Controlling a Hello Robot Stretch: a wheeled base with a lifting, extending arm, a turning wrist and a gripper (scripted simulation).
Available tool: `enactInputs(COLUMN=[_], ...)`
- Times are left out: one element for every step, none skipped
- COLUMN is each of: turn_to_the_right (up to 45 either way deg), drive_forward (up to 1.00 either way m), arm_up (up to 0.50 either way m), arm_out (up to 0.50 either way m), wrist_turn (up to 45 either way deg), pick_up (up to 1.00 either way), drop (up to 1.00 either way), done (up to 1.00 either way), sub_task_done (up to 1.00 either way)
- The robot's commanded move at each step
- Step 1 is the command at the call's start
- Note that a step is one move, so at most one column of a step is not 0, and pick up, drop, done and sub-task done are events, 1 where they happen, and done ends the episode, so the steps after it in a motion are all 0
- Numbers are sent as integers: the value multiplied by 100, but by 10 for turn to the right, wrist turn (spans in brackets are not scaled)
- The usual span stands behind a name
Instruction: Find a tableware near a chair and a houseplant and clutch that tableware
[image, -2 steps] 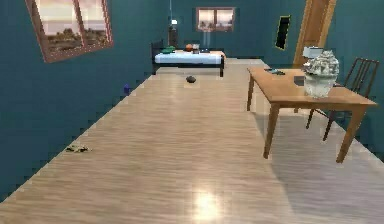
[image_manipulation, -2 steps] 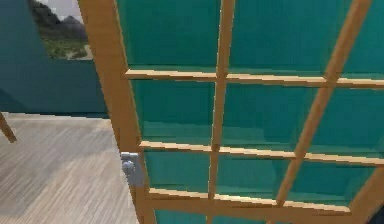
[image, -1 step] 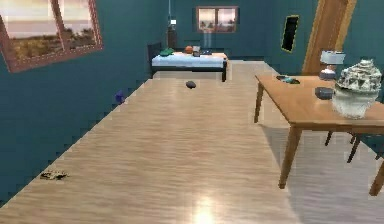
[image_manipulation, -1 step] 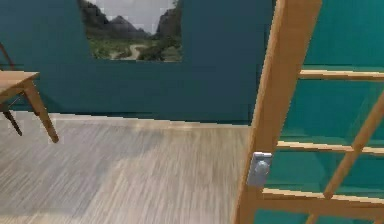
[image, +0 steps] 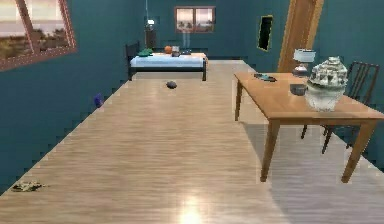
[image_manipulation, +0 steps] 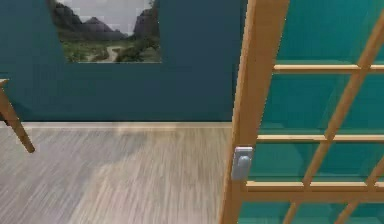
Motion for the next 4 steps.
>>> enactInputs(turn_to_the_right=[0,0,0,60], drive_forward=[100,100,100,0], arm_up=[0,0,0,0], arm_out=[0,0,0,0], wrist_turn=[0,0,0,0], pick_up=[0,0,0,0], drop=[0,0,0,0], done=[0,0,0,0], sub_task_done=[0,0,0,0])
